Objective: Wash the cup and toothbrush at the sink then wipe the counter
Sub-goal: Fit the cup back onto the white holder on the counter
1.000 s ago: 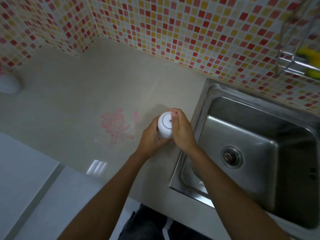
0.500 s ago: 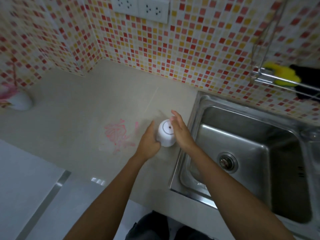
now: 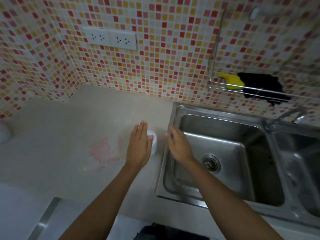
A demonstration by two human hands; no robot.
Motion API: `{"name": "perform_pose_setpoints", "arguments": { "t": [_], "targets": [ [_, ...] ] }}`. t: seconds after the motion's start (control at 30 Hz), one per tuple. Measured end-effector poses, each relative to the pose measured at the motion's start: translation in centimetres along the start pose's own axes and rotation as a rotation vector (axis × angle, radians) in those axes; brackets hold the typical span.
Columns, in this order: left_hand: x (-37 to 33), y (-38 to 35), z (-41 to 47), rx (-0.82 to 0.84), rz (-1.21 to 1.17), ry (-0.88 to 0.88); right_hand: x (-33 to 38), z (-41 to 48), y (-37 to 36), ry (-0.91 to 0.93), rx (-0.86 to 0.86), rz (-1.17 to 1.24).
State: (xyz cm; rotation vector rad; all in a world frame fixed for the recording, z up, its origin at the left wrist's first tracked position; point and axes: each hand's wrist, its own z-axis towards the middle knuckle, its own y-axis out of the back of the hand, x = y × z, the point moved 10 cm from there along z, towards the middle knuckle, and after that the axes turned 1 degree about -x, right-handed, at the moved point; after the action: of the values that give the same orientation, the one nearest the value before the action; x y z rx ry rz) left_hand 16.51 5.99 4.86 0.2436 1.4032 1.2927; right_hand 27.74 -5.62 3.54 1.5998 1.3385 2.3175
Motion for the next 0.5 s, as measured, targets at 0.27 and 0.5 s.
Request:
{"name": "perform_pose_setpoints", "arguments": {
  "t": [0.27, 0.5],
  "targets": [
    [-11.1, -7.2, 1.6, 0.115, 0.093, -0.192, -9.6, -3.9, 9.2, -0.104, -0.086, -0.398],
    [-24.3, -6.1, 8.2, 0.004, 0.18, -0.435, -6.1, -1.2, 24.2, -0.024, -0.48, -0.292]
  ]
}}
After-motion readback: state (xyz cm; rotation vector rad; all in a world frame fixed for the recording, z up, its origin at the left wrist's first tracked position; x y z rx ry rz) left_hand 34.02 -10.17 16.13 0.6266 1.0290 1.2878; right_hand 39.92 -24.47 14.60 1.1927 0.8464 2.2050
